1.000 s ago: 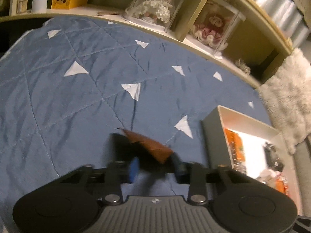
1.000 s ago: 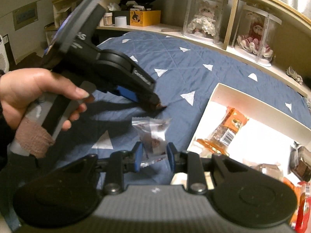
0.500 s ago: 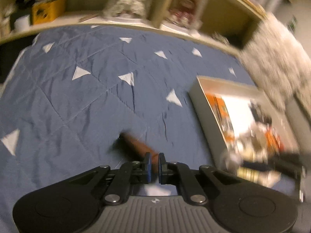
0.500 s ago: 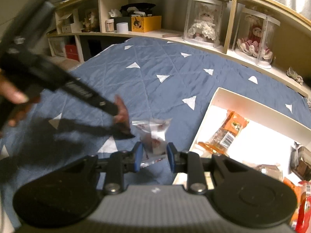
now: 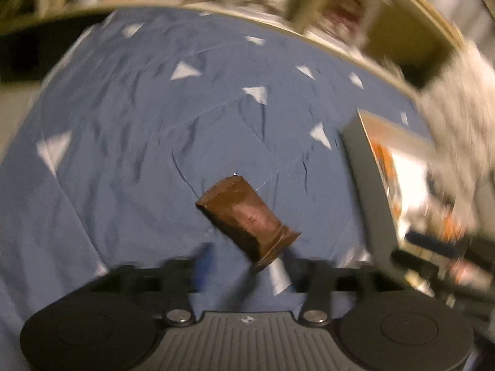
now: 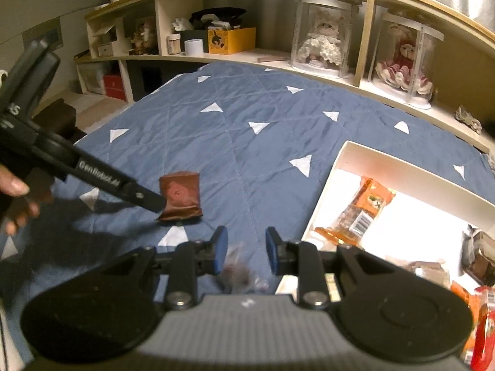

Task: Organize snacks

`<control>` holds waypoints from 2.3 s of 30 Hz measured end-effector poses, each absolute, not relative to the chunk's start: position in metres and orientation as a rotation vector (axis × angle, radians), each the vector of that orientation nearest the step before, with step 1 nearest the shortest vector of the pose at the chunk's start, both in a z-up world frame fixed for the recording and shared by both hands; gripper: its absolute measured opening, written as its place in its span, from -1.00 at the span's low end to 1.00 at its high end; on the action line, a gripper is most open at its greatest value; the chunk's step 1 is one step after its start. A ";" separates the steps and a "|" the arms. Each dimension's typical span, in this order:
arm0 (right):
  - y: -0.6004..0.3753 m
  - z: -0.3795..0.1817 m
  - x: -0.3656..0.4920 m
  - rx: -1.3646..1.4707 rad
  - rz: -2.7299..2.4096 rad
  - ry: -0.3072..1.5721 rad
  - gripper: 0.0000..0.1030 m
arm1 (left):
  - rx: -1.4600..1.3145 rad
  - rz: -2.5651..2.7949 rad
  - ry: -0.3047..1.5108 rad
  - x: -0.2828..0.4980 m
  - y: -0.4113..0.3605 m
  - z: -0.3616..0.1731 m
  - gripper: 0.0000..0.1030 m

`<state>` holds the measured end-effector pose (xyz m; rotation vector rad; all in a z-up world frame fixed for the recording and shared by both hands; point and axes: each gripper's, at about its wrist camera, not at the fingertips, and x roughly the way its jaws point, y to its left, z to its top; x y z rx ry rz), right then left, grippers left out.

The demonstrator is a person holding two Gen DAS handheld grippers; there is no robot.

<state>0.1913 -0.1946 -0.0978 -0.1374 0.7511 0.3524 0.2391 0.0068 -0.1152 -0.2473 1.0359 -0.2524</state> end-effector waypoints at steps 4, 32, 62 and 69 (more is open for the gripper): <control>-0.195 -0.100 0.193 -0.129 0.350 0.763 -0.38 | -0.339 -0.199 1.051 0.247 -0.002 -0.125 0.40; -0.159 -0.145 0.211 -0.399 0.475 0.899 -0.17 | 0.080 -0.217 0.959 0.269 -0.061 -0.139 0.54; -0.173 -0.140 0.209 -0.052 0.409 0.955 -0.32 | 0.081 -0.163 0.929 0.280 -0.040 -0.132 -0.03; -0.176 -0.138 0.206 -0.040 0.400 0.940 -0.33 | 0.072 -0.175 0.931 0.275 -0.038 -0.128 -0.18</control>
